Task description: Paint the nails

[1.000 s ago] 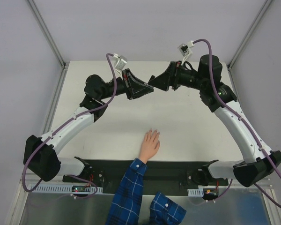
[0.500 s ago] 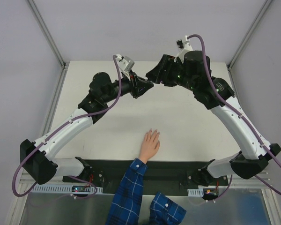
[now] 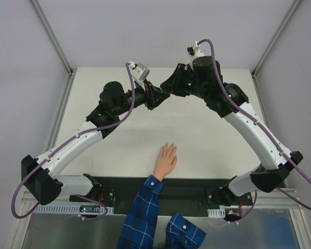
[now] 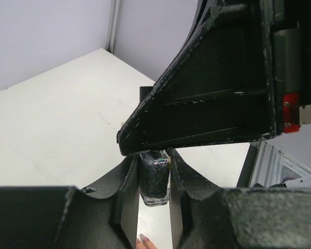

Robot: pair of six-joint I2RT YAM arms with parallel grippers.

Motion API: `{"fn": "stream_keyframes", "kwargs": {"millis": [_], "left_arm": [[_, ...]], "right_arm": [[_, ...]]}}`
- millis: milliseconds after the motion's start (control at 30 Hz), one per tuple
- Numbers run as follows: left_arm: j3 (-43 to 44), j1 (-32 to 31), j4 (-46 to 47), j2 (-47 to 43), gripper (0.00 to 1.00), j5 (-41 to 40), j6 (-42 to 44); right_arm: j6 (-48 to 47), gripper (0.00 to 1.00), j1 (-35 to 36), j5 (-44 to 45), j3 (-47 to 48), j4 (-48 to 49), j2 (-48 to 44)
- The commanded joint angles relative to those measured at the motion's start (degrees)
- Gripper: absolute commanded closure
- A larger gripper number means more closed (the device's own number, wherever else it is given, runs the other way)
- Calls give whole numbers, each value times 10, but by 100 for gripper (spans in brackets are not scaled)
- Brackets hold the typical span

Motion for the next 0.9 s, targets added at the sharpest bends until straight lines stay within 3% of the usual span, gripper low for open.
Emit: {"fn": "stream_keyframes", "kwargs": {"millis": [0, 67, 133, 167, 200, 267, 300, 333, 367, 433, 533, 633, 667, 700, 867], "left_arm": [[-6, -3, 56, -38, 100, 2, -20], [-17, 2, 67, -44, 100, 15, -38], [-33, 11, 97, -55, 100, 58, -71], [-42, 21, 120, -58, 100, 84, -96], [-55, 47, 210, -60, 100, 148, -130], [-101, 81, 340, -52, 100, 202, -286], [-116, 108, 494, -33, 100, 224, -343], [-136, 116, 551, -22, 100, 242, -441], [-139, 120, 605, -10, 100, 249, -478], [-126, 123, 623, 13, 100, 283, -505], [-102, 116, 497, 0, 100, 298, -417], [-85, 116, 408, -24, 100, 293, -319], [-81, 115, 351, -34, 100, 289, -295], [-79, 114, 327, -38, 100, 285, -272], [-72, 92, 220, -51, 100, 242, -147]], "right_arm": [[-14, 99, -2, -33, -5, 30, -21], [-37, 99, -14, -65, -46, 49, -39], [-71, 99, -35, -185, -97, 138, -78], [-79, 99, -65, -254, -171, 192, -89], [-80, 100, -79, -419, -205, 338, -100], [-14, 100, -115, -567, -261, 544, -95], [16, 100, -125, -634, -268, 569, -86], [71, 100, -131, -661, -264, 596, -67], [85, 100, -131, -681, -261, 627, -62], [94, 100, -129, -680, -257, 624, -60], [98, 100, -126, -638, -264, 621, -66], [46, 78, -128, -550, -244, 491, -87], [-2, 73, -127, -516, -233, 378, -93], [-11, 63, -126, -441, -222, 333, -100], [35, 33, -117, -316, -192, 241, -102]]}}
